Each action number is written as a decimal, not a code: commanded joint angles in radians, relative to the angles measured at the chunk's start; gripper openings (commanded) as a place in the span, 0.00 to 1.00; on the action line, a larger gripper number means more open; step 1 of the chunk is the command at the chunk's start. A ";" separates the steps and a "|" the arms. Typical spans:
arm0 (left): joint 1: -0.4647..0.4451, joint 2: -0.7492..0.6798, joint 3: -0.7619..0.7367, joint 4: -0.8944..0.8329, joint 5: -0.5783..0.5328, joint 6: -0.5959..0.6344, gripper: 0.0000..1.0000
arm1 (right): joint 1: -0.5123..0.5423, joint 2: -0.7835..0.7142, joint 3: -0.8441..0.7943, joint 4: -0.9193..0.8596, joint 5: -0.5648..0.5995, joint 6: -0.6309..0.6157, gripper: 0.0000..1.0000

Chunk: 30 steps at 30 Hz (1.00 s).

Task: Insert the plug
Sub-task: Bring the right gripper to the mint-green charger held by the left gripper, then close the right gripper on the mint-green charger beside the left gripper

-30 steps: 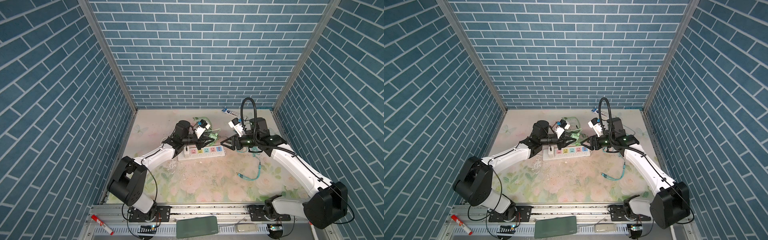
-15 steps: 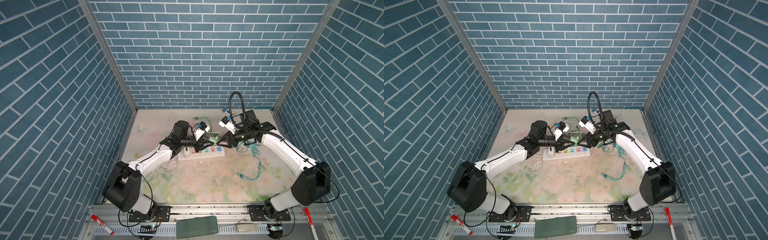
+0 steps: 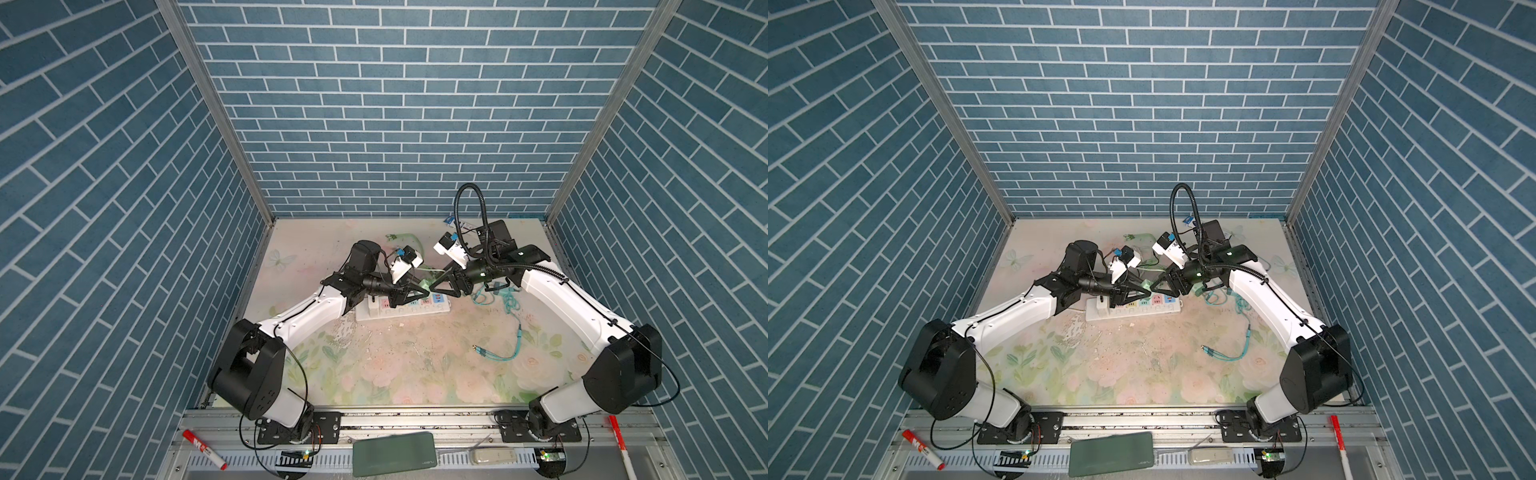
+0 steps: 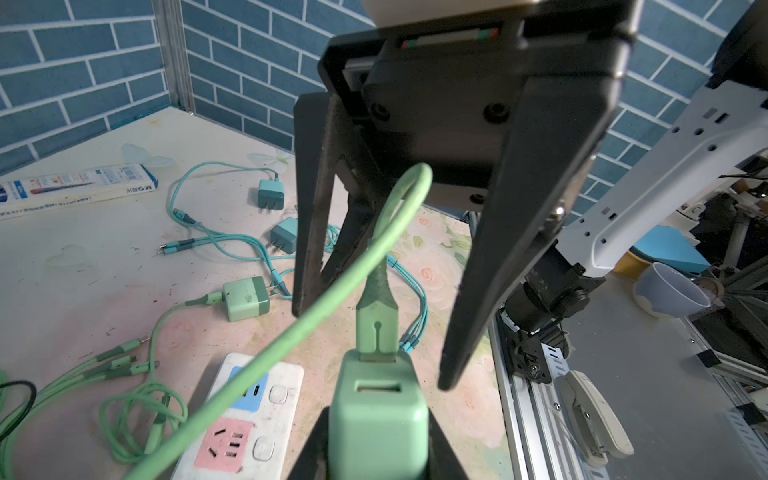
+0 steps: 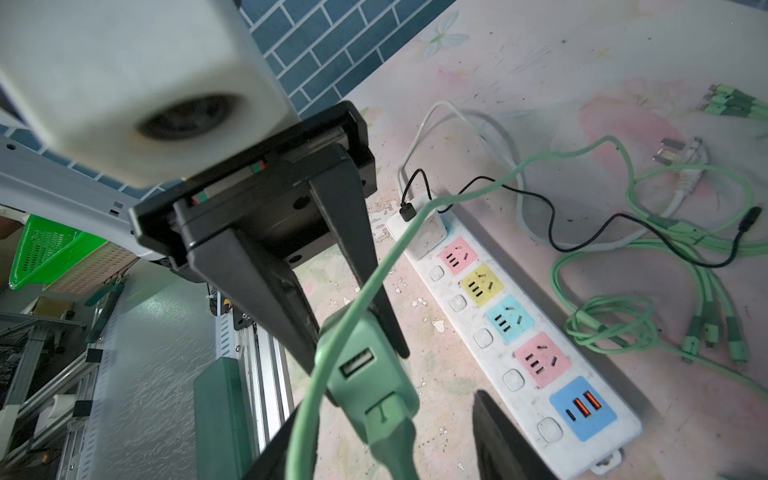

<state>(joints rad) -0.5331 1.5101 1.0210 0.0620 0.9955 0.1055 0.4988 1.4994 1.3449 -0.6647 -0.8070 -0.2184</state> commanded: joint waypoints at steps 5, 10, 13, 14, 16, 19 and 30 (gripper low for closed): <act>0.012 0.030 0.065 0.004 0.126 -0.014 0.08 | 0.003 -0.031 -0.020 0.005 -0.064 -0.072 0.59; 0.012 0.039 0.073 0.011 0.146 -0.023 0.09 | 0.003 -0.040 -0.033 0.019 -0.088 -0.069 0.57; 0.013 0.044 0.071 0.047 0.158 -0.046 0.09 | 0.003 -0.047 -0.038 0.022 -0.108 -0.065 0.55; 0.013 0.046 0.071 0.057 0.158 -0.052 0.09 | 0.003 -0.049 -0.039 0.022 -0.115 -0.065 0.54; 0.013 0.051 0.074 0.071 0.161 -0.063 0.09 | 0.003 -0.051 -0.038 0.014 -0.129 -0.062 0.52; 0.013 0.059 0.085 0.069 0.167 -0.064 0.09 | 0.003 -0.057 -0.047 0.022 -0.129 -0.052 0.49; 0.023 0.061 0.103 0.015 0.165 -0.033 0.09 | 0.003 -0.051 -0.058 0.012 -0.108 -0.049 0.41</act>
<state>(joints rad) -0.5209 1.5661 1.0901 0.0814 1.1419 0.0586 0.4976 1.4662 1.3231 -0.6434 -0.8997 -0.2169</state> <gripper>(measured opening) 0.305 0.411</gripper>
